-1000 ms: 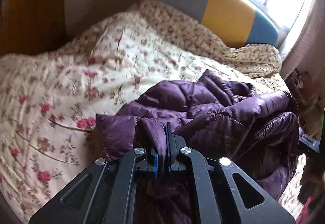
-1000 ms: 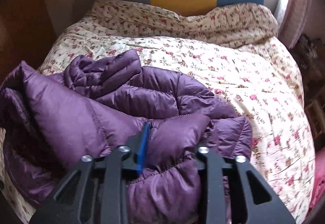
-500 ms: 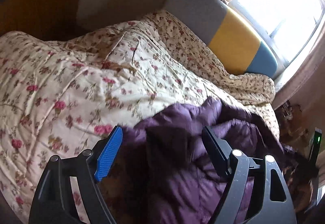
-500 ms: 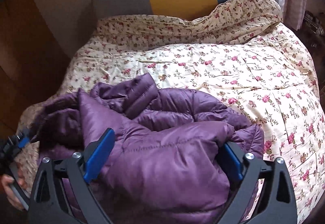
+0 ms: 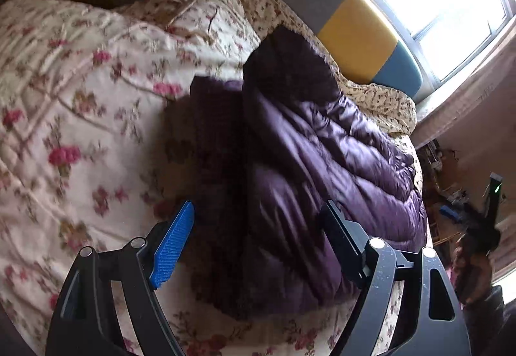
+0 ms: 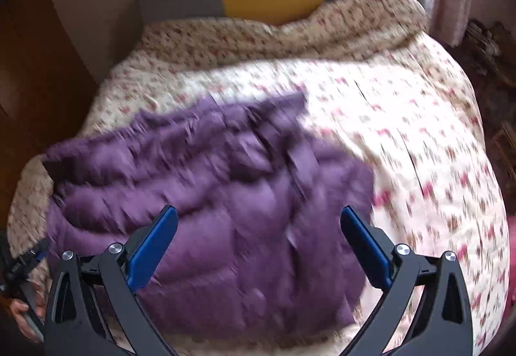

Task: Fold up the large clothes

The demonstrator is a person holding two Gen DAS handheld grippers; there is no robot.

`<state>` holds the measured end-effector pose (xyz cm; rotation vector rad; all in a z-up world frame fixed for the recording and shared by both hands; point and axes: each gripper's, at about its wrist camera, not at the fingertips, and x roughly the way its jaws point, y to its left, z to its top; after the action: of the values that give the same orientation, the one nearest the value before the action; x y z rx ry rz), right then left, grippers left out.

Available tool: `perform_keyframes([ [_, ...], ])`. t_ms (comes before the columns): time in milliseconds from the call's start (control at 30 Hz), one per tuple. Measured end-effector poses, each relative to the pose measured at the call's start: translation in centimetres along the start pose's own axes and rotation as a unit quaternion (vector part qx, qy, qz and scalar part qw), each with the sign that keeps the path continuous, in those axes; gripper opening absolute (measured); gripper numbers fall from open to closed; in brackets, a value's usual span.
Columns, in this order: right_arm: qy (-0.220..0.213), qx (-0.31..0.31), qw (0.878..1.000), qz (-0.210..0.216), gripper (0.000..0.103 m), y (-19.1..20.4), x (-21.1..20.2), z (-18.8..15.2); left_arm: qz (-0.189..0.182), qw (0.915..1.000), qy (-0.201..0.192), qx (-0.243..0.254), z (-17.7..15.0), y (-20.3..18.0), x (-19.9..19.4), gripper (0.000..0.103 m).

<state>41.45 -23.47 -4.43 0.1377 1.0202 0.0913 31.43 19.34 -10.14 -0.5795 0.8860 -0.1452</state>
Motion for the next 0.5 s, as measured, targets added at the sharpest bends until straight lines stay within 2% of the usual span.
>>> perform_keyframes([
  [67, 0.022, 0.015, 1.0, -0.005, 0.101, -1.4, 1.4, -2.0, -0.009, 0.9999, 0.005, -0.008, -0.7, 0.3, 0.3, 0.08],
  [133, 0.044, 0.035, 0.998, 0.008, 0.099, -2.4, 2.8, -4.1, -0.022, 0.9994, 0.011, -0.023, -1.1, 0.7, 0.7, 0.069],
  [200, 0.049, 0.05, 0.997, 0.028, 0.083, -2.8, 3.5, -5.3, -0.035, 0.9989, 0.019, -0.027, -1.5, 0.8, 1.1, 0.046],
  [233, 0.046, 0.053, 0.997, 0.033, 0.076, -2.9, 3.5, -5.7, -0.035, 0.999, 0.017, -0.024, -1.6, 0.8, 1.0, 0.041],
  [267, 0.047, 0.053, 0.996, 0.05, 0.057, -2.8, 3.3, -6.0, -0.038, 0.9989, 0.017, -0.021, -1.7, 0.6, 1.0, 0.03],
  [300, 0.048, 0.046, 0.996, 0.059, 0.031, -2.5, 3.0, -6.1, -0.043, 0.9988, 0.017, -0.017, -1.8, 0.4, 0.8, 0.023],
  [367, 0.043, 0.016, 0.998, 0.044, 0.013, -1.8, 2.1, -6.3, -0.046, 0.9988, 0.016, -0.012, -1.9, 0.1, 0.4, 0.018],
  [500, 0.045, -0.016, 0.998, 0.04, 0.009, -1.5, 0.0, -7.4, -0.046, 0.9988, 0.019, 0.007, -2.5, -0.5, -0.9, 0.015],
])
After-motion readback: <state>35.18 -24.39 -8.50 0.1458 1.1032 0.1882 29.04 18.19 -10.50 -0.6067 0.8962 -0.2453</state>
